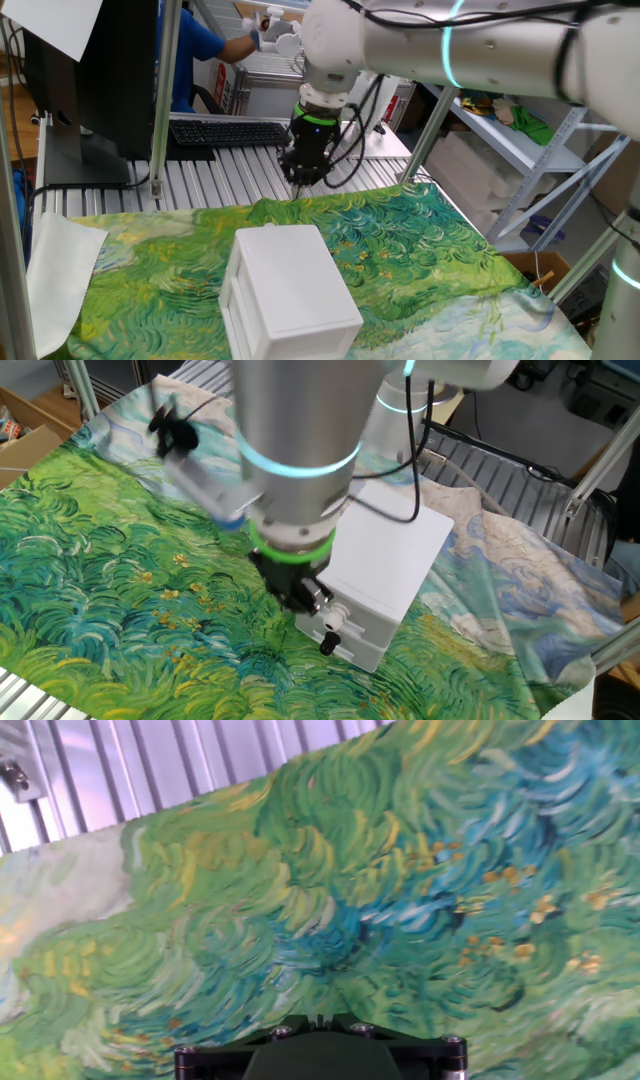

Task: Use the gripper to push and close the drawer

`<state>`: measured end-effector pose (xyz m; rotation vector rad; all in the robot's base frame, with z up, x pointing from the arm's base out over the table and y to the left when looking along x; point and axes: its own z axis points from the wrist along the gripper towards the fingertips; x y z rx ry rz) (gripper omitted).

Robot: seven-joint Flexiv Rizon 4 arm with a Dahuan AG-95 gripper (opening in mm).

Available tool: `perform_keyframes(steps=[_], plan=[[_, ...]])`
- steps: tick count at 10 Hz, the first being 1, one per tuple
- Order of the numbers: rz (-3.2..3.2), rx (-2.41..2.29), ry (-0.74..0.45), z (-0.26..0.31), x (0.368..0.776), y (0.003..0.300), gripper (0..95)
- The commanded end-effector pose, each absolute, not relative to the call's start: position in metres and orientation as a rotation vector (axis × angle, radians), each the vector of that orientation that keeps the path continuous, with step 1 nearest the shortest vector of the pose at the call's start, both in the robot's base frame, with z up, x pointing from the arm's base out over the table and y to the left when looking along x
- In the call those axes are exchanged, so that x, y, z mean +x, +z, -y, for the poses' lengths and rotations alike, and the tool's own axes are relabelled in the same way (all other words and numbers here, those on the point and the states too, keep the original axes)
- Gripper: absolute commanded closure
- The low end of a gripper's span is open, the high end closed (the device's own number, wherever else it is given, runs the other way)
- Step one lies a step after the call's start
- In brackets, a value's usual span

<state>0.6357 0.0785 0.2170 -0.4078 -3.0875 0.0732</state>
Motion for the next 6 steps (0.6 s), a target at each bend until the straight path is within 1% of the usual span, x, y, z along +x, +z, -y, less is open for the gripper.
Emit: perform_keyframes(steps=[1,6], plan=[[3.079,-0.427,0.072,-0.074,0.633,0.224,95.0],[3.056,-0.490,0.093,-0.047,0.618,0.233,95.0]])
